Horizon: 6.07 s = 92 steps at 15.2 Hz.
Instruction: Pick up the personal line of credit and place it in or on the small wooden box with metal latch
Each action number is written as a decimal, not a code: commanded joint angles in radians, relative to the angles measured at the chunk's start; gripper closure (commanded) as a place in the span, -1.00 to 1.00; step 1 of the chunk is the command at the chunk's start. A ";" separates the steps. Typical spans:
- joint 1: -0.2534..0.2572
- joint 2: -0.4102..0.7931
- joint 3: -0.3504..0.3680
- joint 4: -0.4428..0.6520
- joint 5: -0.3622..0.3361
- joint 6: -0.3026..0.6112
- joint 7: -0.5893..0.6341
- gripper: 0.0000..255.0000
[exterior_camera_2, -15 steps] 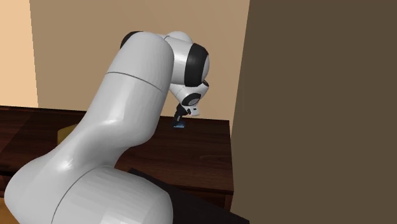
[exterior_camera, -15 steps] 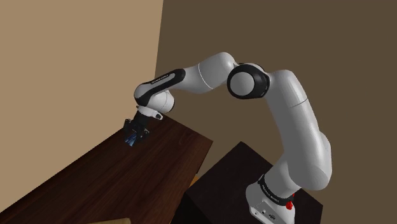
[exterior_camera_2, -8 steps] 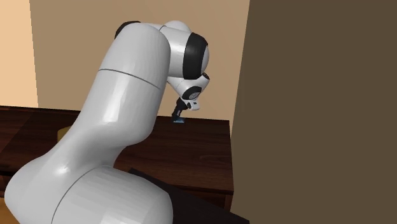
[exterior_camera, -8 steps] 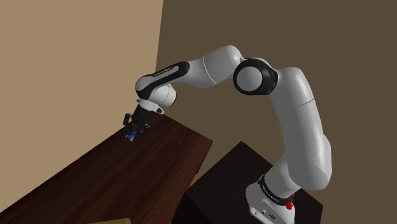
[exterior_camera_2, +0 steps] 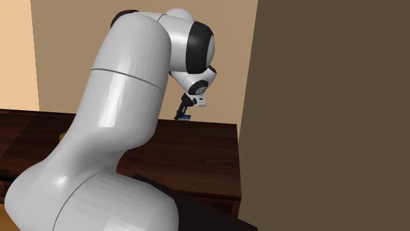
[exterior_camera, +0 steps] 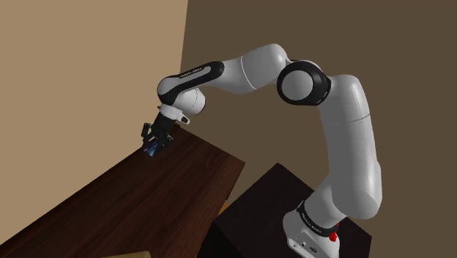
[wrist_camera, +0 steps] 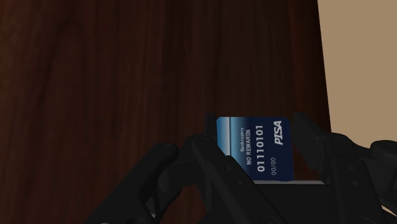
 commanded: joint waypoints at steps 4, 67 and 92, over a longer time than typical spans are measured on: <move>-0.001 -0.051 -0.003 -0.013 -0.007 -0.033 0.024 1.00; 0.543 -0.398 0.301 -0.469 0.071 0.516 0.657 1.00; 0.510 -0.305 0.341 -0.480 0.124 0.605 0.556 -1.00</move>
